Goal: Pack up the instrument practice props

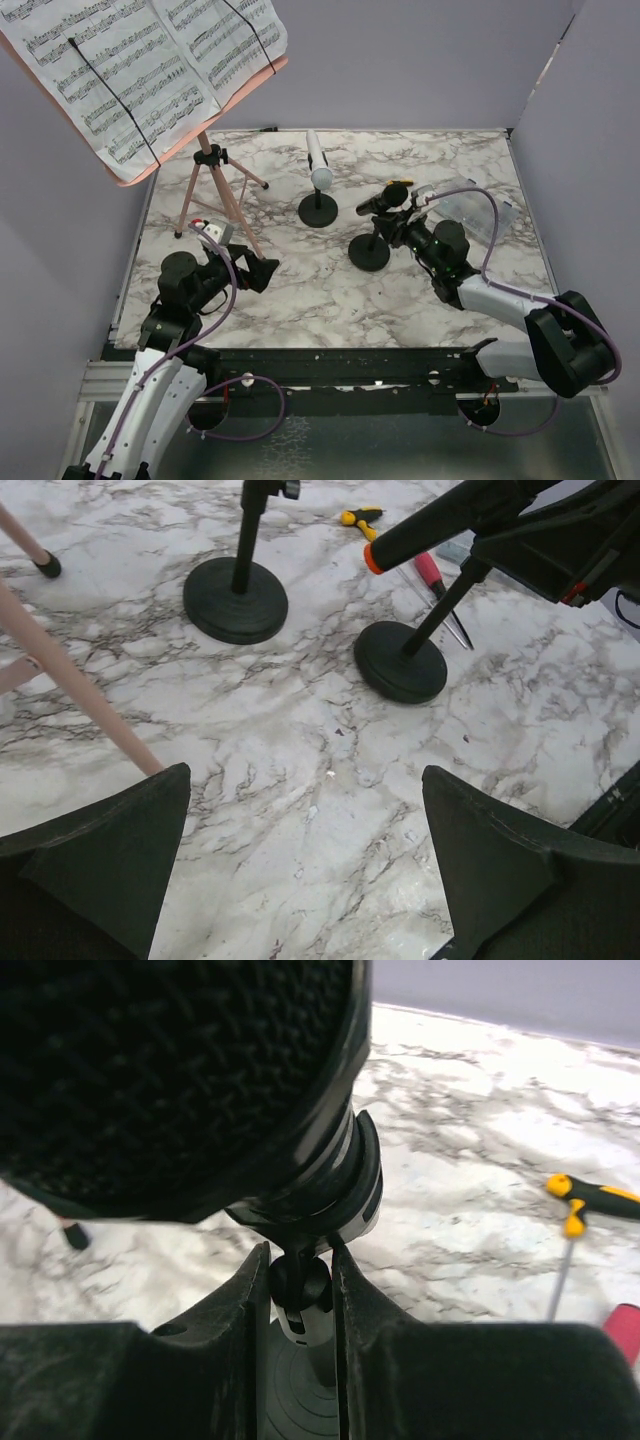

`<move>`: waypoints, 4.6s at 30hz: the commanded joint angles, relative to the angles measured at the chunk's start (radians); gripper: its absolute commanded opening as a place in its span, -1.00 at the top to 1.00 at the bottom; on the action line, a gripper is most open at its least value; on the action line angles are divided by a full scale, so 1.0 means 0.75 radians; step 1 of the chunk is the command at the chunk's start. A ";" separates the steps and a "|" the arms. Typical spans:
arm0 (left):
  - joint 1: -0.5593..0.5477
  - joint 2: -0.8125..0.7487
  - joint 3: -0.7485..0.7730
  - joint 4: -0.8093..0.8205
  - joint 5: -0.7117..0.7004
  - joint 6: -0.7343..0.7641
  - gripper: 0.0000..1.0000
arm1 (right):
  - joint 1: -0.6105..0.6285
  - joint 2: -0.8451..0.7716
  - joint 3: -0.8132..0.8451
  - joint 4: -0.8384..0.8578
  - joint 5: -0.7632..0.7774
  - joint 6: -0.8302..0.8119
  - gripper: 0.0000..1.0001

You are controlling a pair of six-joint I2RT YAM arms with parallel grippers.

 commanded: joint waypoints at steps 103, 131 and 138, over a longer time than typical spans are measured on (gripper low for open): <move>-0.495 0.975 0.367 0.550 0.324 0.531 -0.98 | 0.562 -0.358 0.771 -1.562 0.408 0.227 -0.83; -0.522 0.822 0.323 0.558 0.065 0.392 -0.98 | 0.482 -0.426 0.407 -0.949 -0.014 0.089 0.99; -0.884 0.669 0.156 0.664 -0.519 0.122 -0.92 | 0.482 -0.452 0.322 -0.816 0.190 0.147 0.99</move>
